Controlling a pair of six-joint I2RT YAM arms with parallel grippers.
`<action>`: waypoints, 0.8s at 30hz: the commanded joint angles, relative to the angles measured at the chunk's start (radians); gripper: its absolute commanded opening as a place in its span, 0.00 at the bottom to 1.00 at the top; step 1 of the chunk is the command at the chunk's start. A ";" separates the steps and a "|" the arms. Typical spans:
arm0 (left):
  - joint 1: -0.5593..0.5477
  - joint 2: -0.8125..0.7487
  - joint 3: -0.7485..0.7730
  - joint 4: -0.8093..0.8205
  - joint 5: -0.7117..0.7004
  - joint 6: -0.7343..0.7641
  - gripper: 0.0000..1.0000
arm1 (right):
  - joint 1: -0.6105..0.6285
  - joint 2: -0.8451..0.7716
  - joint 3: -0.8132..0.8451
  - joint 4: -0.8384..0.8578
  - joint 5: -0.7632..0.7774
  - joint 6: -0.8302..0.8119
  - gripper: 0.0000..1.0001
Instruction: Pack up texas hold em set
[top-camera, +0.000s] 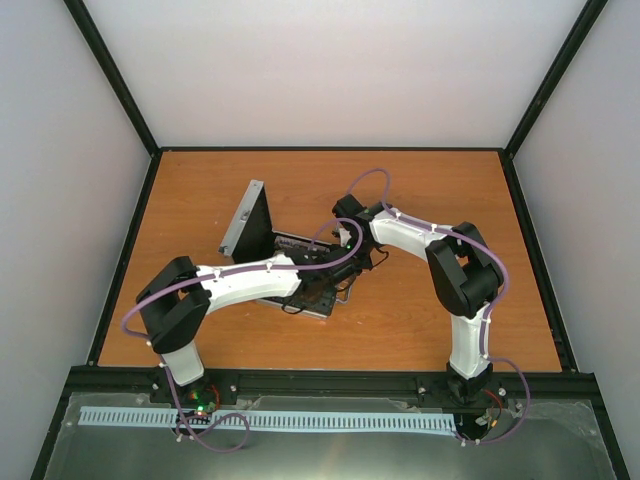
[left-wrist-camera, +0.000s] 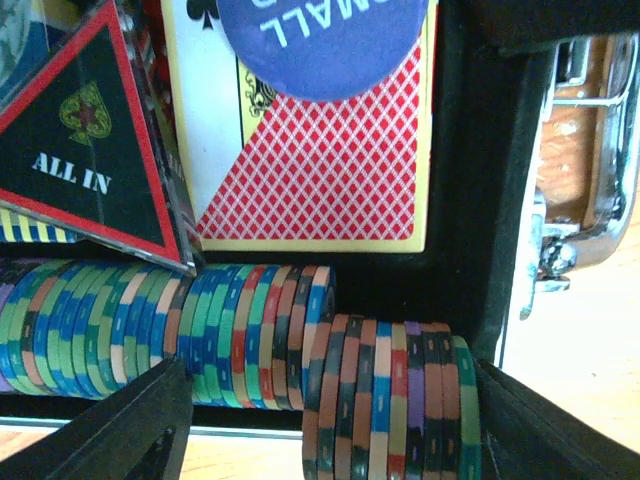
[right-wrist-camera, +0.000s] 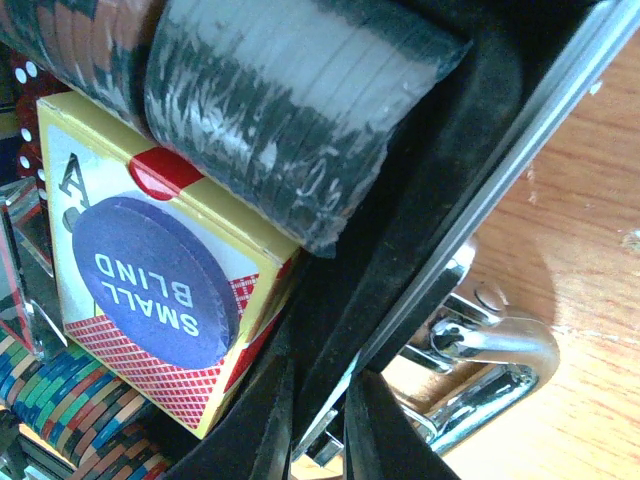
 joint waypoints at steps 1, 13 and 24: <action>-0.049 0.082 -0.020 -0.057 0.126 0.137 0.75 | 0.013 0.046 0.000 -0.013 0.146 -0.039 0.03; -0.050 0.018 0.023 -0.043 0.122 0.110 0.83 | 0.011 0.041 0.003 -0.015 0.146 -0.045 0.03; -0.049 -0.079 -0.017 0.022 0.132 0.055 0.86 | 0.011 0.030 0.004 -0.017 0.151 -0.045 0.03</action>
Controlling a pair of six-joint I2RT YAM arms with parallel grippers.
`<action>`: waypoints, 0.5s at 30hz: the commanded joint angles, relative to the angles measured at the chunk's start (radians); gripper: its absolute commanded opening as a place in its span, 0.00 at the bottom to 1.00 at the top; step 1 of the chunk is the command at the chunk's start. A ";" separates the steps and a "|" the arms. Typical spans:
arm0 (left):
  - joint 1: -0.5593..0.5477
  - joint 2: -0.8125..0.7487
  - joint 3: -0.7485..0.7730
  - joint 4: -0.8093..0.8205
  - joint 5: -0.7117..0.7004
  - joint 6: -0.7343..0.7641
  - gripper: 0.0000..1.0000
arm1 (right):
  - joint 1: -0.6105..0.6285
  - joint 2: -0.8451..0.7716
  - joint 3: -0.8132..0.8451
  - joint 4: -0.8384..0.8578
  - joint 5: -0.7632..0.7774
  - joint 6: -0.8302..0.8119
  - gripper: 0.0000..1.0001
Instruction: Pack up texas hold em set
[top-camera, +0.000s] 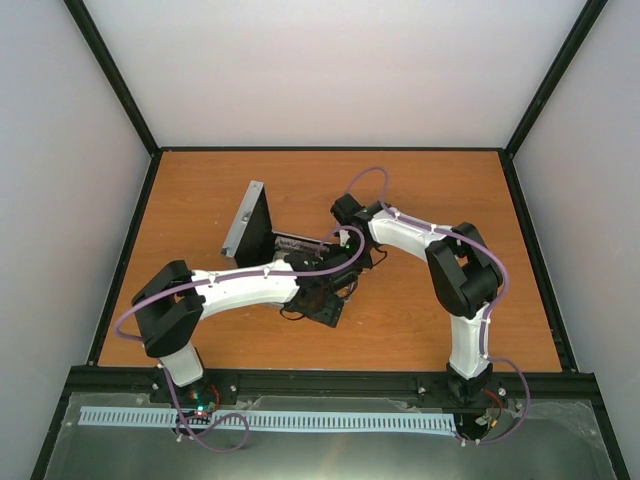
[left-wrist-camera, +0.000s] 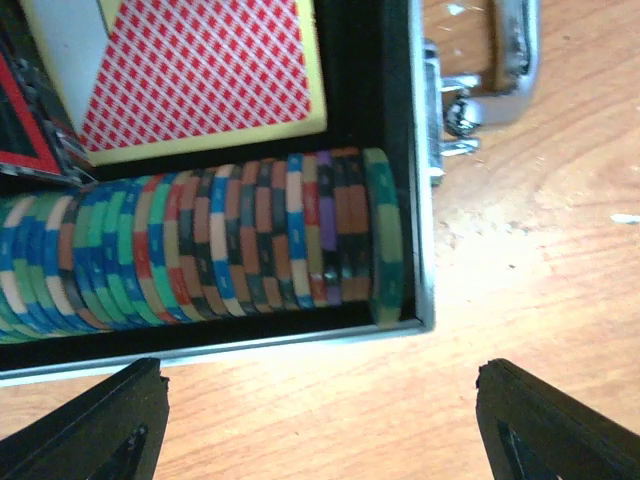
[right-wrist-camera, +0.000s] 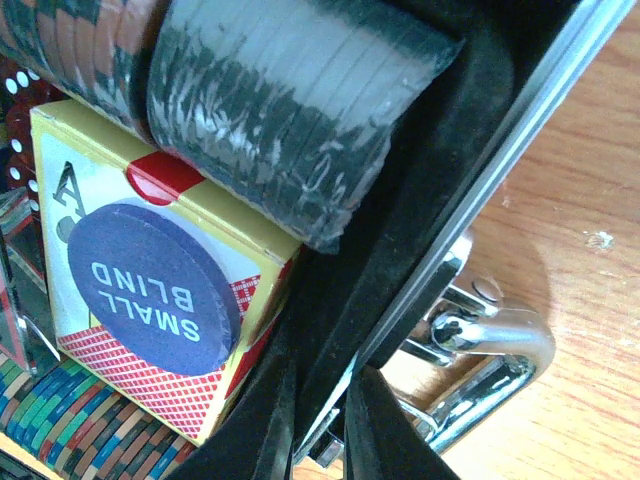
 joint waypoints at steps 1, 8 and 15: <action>-0.017 -0.056 -0.012 0.046 0.040 0.014 0.86 | 0.004 0.027 -0.009 -0.003 0.109 -0.042 0.03; -0.016 -0.146 -0.035 0.071 0.003 -0.037 0.81 | 0.000 0.008 0.013 -0.018 0.108 -0.042 0.03; -0.016 -0.286 -0.017 0.089 -0.051 -0.019 0.85 | -0.009 -0.035 0.046 -0.030 0.091 -0.053 0.17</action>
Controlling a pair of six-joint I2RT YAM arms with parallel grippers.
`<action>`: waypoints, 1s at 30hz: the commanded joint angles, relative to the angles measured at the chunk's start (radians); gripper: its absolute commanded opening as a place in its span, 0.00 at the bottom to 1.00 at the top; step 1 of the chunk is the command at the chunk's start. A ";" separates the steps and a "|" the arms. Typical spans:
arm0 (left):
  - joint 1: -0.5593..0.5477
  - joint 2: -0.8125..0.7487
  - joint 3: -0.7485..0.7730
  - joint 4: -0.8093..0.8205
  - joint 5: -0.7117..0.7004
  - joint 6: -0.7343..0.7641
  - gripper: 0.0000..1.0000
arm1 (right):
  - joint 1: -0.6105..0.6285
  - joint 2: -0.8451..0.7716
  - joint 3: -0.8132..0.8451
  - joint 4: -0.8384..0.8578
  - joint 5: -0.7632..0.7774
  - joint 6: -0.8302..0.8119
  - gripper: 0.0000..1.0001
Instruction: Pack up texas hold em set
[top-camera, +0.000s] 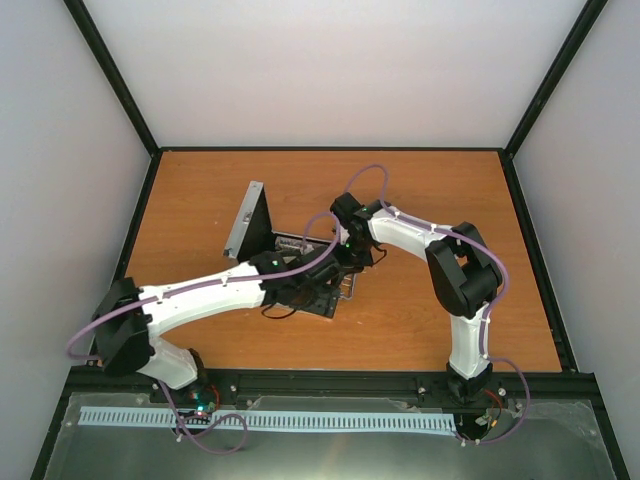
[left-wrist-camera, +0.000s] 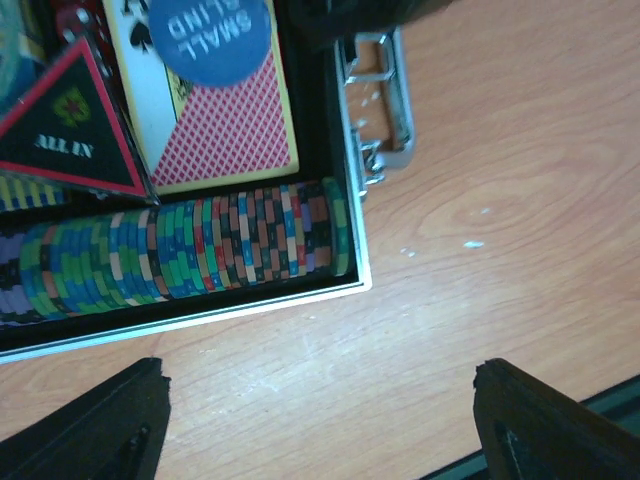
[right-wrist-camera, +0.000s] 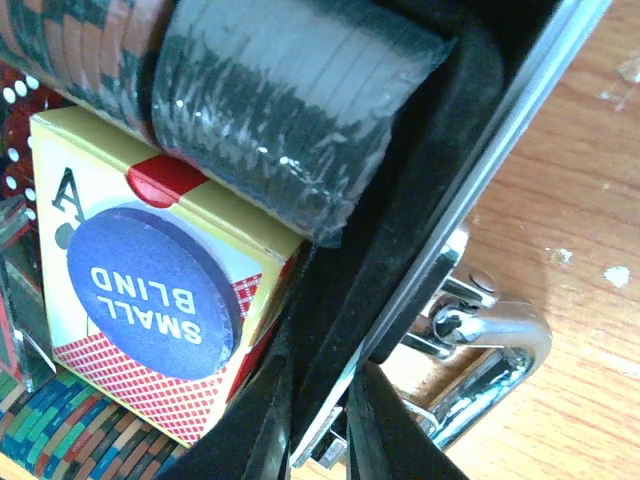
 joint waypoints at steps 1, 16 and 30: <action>-0.009 -0.089 0.048 0.025 -0.051 0.006 0.87 | -0.008 -0.044 0.030 -0.018 0.055 -0.045 0.25; 0.141 -0.133 0.380 -0.062 -0.051 0.066 0.97 | -0.011 -0.257 -0.008 -0.128 0.008 -0.223 0.50; 0.500 -0.056 0.654 -0.146 0.199 0.284 0.99 | 0.036 -0.308 -0.181 -0.054 -0.347 -0.281 0.29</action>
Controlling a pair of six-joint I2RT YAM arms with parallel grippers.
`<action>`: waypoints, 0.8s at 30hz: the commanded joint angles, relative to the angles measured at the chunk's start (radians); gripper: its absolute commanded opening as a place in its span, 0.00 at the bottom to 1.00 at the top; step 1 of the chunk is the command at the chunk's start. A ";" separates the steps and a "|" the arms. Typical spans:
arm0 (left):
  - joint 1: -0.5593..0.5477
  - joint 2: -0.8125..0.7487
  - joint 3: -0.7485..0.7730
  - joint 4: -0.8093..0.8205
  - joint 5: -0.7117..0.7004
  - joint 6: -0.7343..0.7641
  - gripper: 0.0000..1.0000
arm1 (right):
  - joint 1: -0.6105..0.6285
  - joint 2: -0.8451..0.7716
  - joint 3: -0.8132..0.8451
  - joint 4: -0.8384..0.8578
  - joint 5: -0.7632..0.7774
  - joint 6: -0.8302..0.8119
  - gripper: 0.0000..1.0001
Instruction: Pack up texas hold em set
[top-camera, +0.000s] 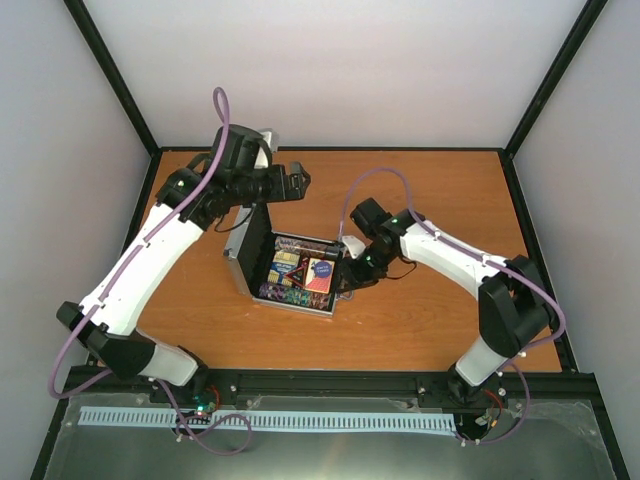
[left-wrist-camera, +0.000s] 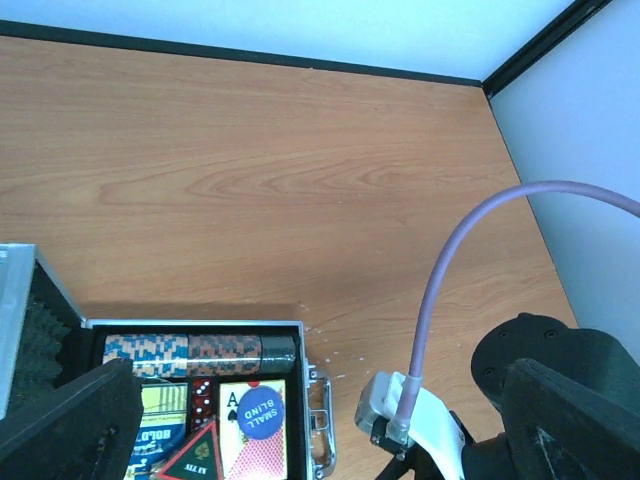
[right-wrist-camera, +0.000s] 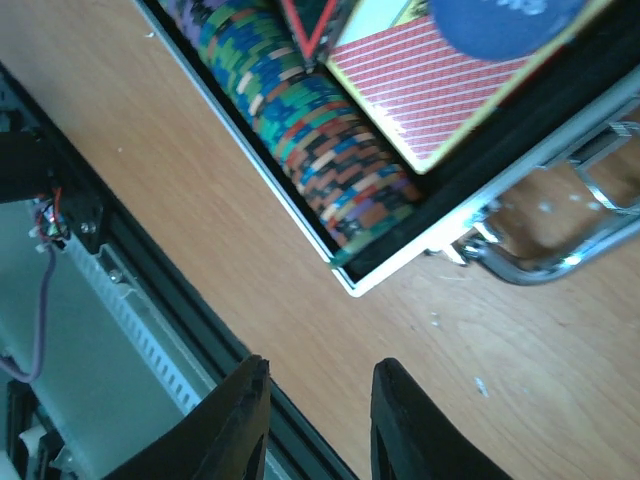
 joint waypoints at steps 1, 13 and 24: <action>0.038 -0.001 0.040 -0.048 0.060 0.097 0.99 | 0.034 0.057 0.021 0.027 -0.081 0.000 0.29; 0.041 -0.074 -0.045 0.000 -0.005 0.035 1.00 | 0.076 0.162 0.002 0.107 -0.183 0.067 0.25; 0.041 -0.131 -0.115 0.022 -0.001 -0.015 1.00 | 0.078 0.226 -0.014 0.110 -0.122 0.071 0.22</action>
